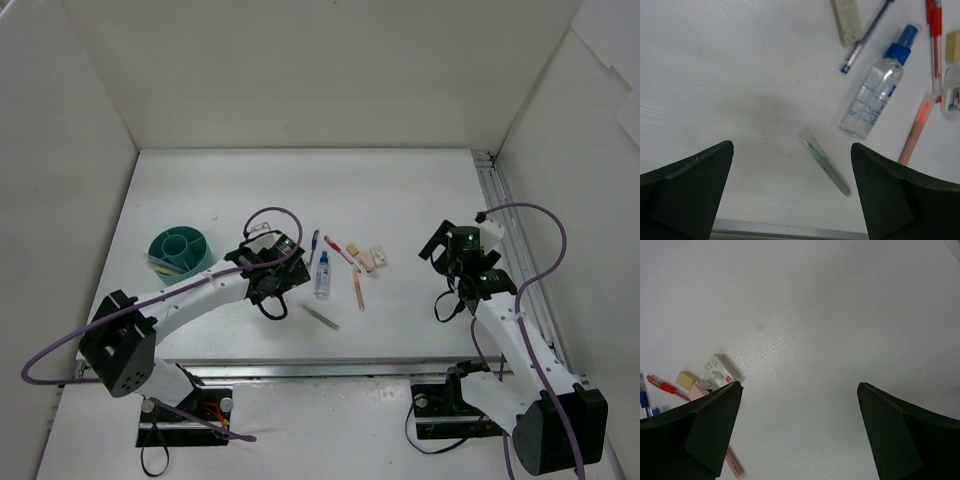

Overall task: Sort the stationery into containers
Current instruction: Pick up the pen from the center of the board.

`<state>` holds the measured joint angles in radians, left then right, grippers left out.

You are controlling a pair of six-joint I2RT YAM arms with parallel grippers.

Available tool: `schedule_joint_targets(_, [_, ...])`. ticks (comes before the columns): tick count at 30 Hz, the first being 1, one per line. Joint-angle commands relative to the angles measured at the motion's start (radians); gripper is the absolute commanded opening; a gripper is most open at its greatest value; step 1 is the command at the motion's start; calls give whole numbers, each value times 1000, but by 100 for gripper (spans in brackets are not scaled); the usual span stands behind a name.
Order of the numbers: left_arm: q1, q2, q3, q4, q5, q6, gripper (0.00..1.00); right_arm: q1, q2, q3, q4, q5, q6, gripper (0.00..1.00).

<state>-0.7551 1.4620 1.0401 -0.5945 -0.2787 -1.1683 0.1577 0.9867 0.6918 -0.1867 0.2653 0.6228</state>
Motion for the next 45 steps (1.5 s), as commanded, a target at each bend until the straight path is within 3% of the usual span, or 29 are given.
schedule_joint_targets(1, [-75,-6,69,-34,16,-157,100,-1,-37,-18,-16,19,60,98])
schedule_joint_targets(6, [-144,50,46,-57,21,-347,97,-1,-89,-61,-22,-46,78,98])
schedule_joint_targets(14, [-196,205,178,-167,-33,-473,91,0,-220,-101,-39,-87,77,98])
schedule_joint_targets(19, [-196,232,151,-206,-13,-576,81,2,-261,-115,-45,-80,78,98])
schedule_joint_targets(29, [-196,300,173,-186,3,-590,66,2,-240,-112,-45,-95,72,98])
schedule_joint_targets(34, [-174,340,155,-131,65,-557,45,0,-237,-112,-45,-86,69,98])
schedule_joint_targets(41, [-165,354,159,-126,79,-538,3,3,-227,-112,-45,-74,66,98])
schedule_joint_targets(45, [-165,333,169,-168,44,-534,0,2,-237,-112,-45,-61,61,98])
